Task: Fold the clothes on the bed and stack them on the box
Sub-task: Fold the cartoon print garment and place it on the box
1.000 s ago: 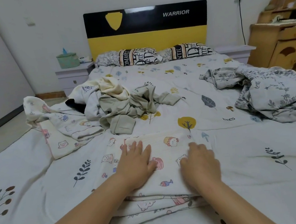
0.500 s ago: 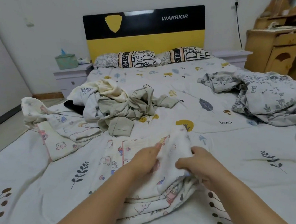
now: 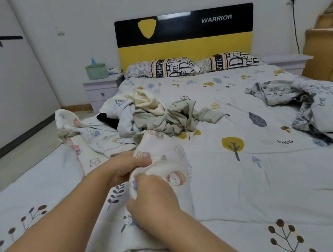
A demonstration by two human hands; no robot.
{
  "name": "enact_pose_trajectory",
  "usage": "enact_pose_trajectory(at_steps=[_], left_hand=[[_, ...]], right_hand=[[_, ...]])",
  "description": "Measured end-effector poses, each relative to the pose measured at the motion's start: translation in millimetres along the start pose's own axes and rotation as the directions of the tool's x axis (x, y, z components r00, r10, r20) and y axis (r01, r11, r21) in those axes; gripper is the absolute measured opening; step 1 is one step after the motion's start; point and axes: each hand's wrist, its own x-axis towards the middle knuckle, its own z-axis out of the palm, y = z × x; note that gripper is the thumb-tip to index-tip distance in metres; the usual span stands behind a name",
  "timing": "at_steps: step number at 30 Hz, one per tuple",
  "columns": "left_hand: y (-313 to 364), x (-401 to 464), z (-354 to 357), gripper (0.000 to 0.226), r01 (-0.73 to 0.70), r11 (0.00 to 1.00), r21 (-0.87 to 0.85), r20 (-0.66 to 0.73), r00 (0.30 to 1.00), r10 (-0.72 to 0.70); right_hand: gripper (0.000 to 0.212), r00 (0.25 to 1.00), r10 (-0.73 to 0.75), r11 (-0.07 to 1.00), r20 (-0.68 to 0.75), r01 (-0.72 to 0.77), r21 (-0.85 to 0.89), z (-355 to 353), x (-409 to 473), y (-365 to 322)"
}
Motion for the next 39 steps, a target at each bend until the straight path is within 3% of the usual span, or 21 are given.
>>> enact_pose_trajectory(at_steps=[1, 2, 4, 6, 9, 11, 12, 14, 17, 23, 27, 30, 33, 35, 39], left_hand=[[-10.5, 1.7, -4.6, 0.036, 0.004, 0.995, 0.101, -0.060, 0.998, 0.002], [-20.5, 2.1, -5.8, 0.042, 0.040, 0.951, 0.305, -0.145, 0.989, 0.005], [-37.4, 5.0, -2.4, 0.060, 0.188, 0.701, 0.688, -0.344, 0.935, 0.086], [-38.6, 3.8, 6.2, 0.067, 0.222, 0.565, 0.794, -0.424, 0.869, 0.255], [-32.8, 5.8, 23.7, 0.060, -0.005, 0.489, 0.872, -0.279, 0.816, 0.506], [-42.9, 14.1, 32.4, 0.055, -0.095, 0.444, 0.891, -0.152, 0.859, 0.488], [-53.3, 19.3, 34.1, 0.054, -0.113, 0.456, 0.883, -0.111, 0.894, 0.435], [-75.6, 28.6, 33.7, 0.054, -0.137, 0.574, 0.807, -0.086, 0.935, 0.344], [-93.9, 36.4, 33.2, 0.055, -0.174, 0.705, 0.688, -0.112, 0.934, 0.340], [-94.6, 37.8, 34.0, 0.055, -0.195, 0.713, 0.674, -0.114, 0.926, 0.360], [-92.0, 30.3, 35.2, 0.059, -0.174, 0.776, 0.607, -0.155, 0.931, 0.330], [-78.5, 17.7, 35.7, 0.072, -0.023, 0.873, 0.486, -0.342, 0.915, 0.214], [-63.9, 3.0, 29.1, 0.067, 0.153, 0.933, 0.327, -0.400, 0.917, -0.011], [-61.9, -6.2, 23.2, 0.063, 0.193, 0.946, 0.259, -0.310, 0.945, -0.108], [-63.8, -18.1, 16.1, 0.069, 0.182, 0.968, 0.173, -0.186, 0.971, -0.149]], right_hand=[[0.024, 1.000, -0.020, 0.998, 0.001, 0.019, 0.057, 3.5, -2.2, -1.2], [0.023, 1.000, -0.016, 0.993, -0.017, 0.018, 0.119, 5.1, -3.4, -0.5], [0.036, 0.990, 0.039, 0.983, -0.136, -0.014, 0.185, 1.6, 0.5, 6.2], [0.040, 0.953, 0.088, 0.989, -0.291, -0.048, 0.141, -5.1, 13.9, 21.3], [0.049, 0.948, 0.096, 0.990, -0.302, -0.123, -0.072, -7.4, 41.6, 50.3], [0.054, 0.979, 0.108, 0.972, -0.174, -0.141, -0.188, 4.1, 55.3, 69.0], [0.057, 0.987, 0.119, 0.967, -0.108, -0.140, -0.213, 12.1, 59.5, 77.4], [0.061, 0.991, 0.128, 0.964, -0.032, -0.132, -0.232, 26.6, 63.0, 89.4], [0.064, 0.994, 0.105, 0.959, -0.042, -0.113, -0.259, 38.8, 64.5, 96.9], [0.064, 0.993, 0.090, 0.960, -0.077, -0.107, -0.260, 41.4, 64.7, 98.9], [0.063, 0.994, 0.078, 0.971, -0.077, -0.093, -0.220, 40.6, 64.1, 98.9], [0.064, 0.988, 0.084, 0.996, -0.132, -0.084, 0.007, 32.2, 62.7, 100.4], [0.061, 0.916, 0.276, 0.928, -0.293, -0.174, 0.329, 15.7, 52.7, 103.7], [0.062, 0.893, 0.393, 0.846, -0.219, -0.259, 0.466, 7.3, 42.2, 101.8], [0.059, 0.890, 0.456, 0.764, 0.026, -0.406, 0.502, 7.1, 29.8, 97.2]])
